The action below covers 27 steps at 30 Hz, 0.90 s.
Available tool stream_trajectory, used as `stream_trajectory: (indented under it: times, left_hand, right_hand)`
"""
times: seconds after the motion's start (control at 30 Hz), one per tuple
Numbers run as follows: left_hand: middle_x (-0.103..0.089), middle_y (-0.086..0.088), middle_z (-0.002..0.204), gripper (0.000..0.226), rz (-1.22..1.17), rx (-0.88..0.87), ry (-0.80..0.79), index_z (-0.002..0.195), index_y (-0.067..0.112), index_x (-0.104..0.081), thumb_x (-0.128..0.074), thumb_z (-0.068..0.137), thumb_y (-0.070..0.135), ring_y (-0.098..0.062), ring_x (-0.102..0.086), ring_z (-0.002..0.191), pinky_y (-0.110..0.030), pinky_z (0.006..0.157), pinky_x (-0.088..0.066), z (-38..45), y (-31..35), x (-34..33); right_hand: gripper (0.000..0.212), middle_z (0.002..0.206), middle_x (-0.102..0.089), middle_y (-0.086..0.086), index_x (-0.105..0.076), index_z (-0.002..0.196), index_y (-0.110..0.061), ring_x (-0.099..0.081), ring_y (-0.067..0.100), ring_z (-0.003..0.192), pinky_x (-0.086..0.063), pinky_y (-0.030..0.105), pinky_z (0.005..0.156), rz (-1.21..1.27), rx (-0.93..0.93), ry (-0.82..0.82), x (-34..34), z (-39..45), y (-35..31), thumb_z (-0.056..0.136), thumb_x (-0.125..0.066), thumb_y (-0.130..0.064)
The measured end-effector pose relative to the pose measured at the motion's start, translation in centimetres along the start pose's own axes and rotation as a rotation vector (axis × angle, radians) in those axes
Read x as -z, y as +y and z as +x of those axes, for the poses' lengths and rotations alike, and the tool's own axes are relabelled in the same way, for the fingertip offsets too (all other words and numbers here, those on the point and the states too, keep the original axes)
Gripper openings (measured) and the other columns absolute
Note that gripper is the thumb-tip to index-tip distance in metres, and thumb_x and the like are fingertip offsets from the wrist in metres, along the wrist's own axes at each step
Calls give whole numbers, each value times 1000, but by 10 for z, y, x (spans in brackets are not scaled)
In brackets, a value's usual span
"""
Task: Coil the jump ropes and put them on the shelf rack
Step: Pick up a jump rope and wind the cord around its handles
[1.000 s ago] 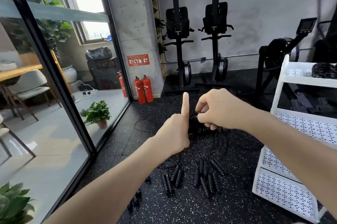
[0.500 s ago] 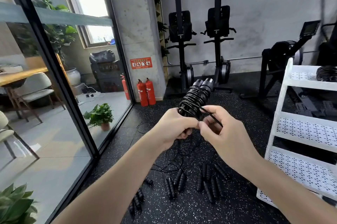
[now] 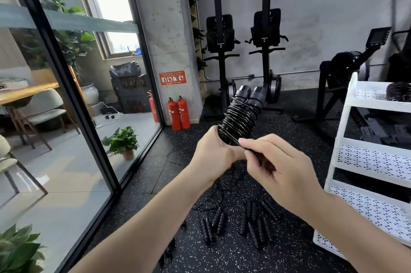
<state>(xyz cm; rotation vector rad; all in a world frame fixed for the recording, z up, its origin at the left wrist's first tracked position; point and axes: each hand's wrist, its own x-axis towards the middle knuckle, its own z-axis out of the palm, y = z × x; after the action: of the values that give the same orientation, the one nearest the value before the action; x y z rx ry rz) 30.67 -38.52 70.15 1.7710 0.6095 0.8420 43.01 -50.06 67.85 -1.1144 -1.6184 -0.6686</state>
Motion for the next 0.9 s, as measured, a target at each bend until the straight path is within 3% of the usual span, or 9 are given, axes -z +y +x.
stream_trajectory:
  times: [0.1, 0.23, 0.3, 0.37, 0.5, 0.63, 0.73, 0.9]
  left_hand:
    - [-66, 3, 82, 62, 81, 23, 154, 102, 26, -56, -83, 47, 37, -11, -54, 65, -31, 58, -42, 5, -3, 5]
    - [-69, 1, 76, 47, 151, 6, 142, 92, 18, -63, -87, 55, 33, -16, -57, 63, -37, 61, -45, 7, 1, 11]
    - [-63, -3, 72, 39, 67, 9, 104, 87, 11, -60, -85, 60, 23, -19, -53, 63, -37, 60, -43, 4, 3, 12]
    - [-53, -5, 69, 29, -98, 19, 34, 80, 12, -55, -80, 69, 6, -19, -45, 61, -34, 56, -34, 1, 6, 9]
    - [-44, -4, 65, 34, -448, 89, -163, 73, 11, -47, -63, 81, -18, -13, -36, 58, -31, 56, -18, 0, 9, 9]
    - [-40, -2, 69, 33, -694, 165, -378, 100, 8, -43, -66, 81, -6, -12, -35, 61, -25, 54, -31, -4, 6, 12]
    - [-54, -5, 91, 31, -770, 185, -461, 105, 6, -53, -70, 79, 3, -15, -50, 78, -29, 66, -39, -8, 5, 11]
    - [-58, -9, 119, 48, -759, 111, -524, 119, 8, -57, -82, 83, 27, -20, -56, 102, -37, 85, -40, -10, -1, 9]
  right_hand:
    - [14, 95, -71, -6, -76, 108, -9, -66, 10, 67, -53, 24, 60, 80, -97, 12, 3, 0, -3, 97, -68, -13]
    - [8, 77, -75, -9, -73, 98, -17, -74, 8, 72, -58, 26, 65, 389, -619, 37, 7, -2, -10, 91, -72, -13]
    - [6, 76, -75, -1, -69, 92, -13, -73, 12, 70, -57, 26, 62, 500, -736, 42, 7, -2, -7, 89, -74, -10]
    - [8, 83, -75, 2, -67, 89, -10, -73, 16, 72, -56, 23, 67, 571, -733, 9, 7, 0, -4, 87, -75, -7]
    - [12, 97, -75, 1, -72, 90, -8, -73, 15, 82, -56, 19, 78, 697, -687, -10, 5, 0, 1, 80, -76, -2]
    - [17, 98, -76, -2, -81, 87, -16, -72, 10, 91, -53, 16, 83, 685, -607, 49, 2, 2, 3, 74, -79, -5]
    - [17, 98, -75, 0, -81, 90, -16, -73, 18, 91, -57, 24, 82, 687, -562, 70, -3, 4, 5, 75, -80, -7]
    - [17, 98, -71, -4, -81, 94, -14, -71, 20, 94, -56, 27, 83, 493, -429, 48, -6, 10, 3, 80, -81, -5]
